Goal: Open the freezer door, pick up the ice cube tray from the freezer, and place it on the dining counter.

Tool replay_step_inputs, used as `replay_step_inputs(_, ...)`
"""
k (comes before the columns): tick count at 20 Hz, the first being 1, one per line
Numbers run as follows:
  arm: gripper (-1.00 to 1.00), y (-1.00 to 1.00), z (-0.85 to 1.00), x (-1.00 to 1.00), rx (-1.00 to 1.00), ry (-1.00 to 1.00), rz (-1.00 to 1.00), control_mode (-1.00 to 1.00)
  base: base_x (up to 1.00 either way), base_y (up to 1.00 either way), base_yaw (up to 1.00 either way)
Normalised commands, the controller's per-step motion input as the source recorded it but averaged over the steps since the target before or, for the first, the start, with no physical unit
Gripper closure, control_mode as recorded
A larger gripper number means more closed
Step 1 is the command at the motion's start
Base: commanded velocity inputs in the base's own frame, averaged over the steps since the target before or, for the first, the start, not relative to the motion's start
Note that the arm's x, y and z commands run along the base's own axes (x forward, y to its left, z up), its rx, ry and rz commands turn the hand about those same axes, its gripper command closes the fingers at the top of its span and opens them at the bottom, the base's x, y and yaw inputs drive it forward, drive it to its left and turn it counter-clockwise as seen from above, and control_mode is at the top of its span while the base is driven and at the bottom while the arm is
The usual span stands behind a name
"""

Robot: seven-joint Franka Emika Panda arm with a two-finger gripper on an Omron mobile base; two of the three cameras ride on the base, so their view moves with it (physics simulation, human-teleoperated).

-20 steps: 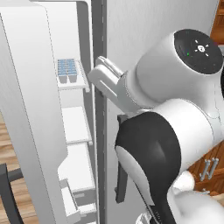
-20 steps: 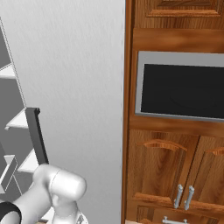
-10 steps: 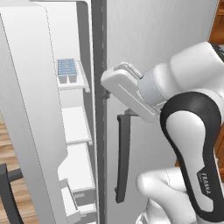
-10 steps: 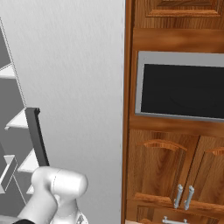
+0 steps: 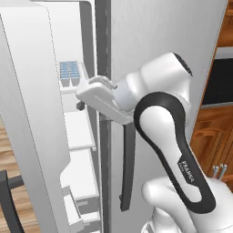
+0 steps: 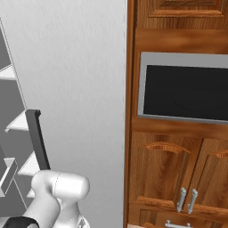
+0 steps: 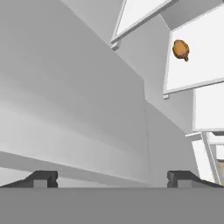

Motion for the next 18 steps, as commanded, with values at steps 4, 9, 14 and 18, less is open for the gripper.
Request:
replay_step_inputs(4,-1.00,0.51,-0.06,0.30,-0.05,-0.18,0.26,-1.00,0.00,0.00,0.00)
replay_step_inputs(9,-1.00,0.04,-0.24,0.25,-0.01,-0.16,0.27,-1.00,0.00,0.00,0.00)
replay_step_inputs(14,-1.00,0.52,-0.35,0.16,-0.03,-0.06,0.17,-1.00,0.00,0.00,0.00)
replay_step_inputs(18,-1.00,0.67,-0.19,0.00,-0.04,-0.11,0.11,-1.00,0.00,0.00,0.00)
